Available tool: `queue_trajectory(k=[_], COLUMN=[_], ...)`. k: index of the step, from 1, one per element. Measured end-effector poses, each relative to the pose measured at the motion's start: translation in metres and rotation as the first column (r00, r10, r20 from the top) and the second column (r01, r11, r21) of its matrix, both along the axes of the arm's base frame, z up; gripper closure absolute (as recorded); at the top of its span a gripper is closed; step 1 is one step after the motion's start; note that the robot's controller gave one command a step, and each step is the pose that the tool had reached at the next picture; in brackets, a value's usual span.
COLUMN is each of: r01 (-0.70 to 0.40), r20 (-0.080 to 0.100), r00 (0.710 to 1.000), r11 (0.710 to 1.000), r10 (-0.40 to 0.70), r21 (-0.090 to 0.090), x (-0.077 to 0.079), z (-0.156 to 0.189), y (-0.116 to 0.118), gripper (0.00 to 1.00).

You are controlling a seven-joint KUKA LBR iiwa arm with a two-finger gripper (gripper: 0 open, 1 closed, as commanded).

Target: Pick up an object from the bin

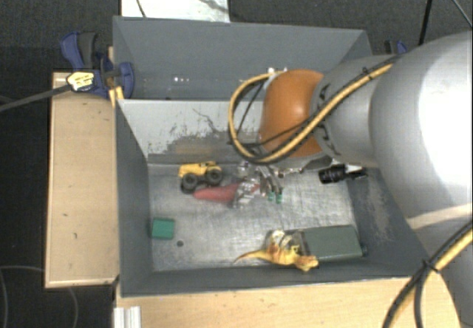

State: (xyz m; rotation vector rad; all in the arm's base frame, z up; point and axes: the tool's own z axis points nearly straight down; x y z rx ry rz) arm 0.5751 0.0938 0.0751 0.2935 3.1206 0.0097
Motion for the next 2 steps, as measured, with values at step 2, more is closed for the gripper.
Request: queue_trajectory(k=[2], r01=[-0.013], r20=[-0.004], r00=[1.000], r11=[1.000], r10=[0.013], r21=[-0.005], x=[-0.008], z=[0.145], y=[0.018], gripper=[1.00])
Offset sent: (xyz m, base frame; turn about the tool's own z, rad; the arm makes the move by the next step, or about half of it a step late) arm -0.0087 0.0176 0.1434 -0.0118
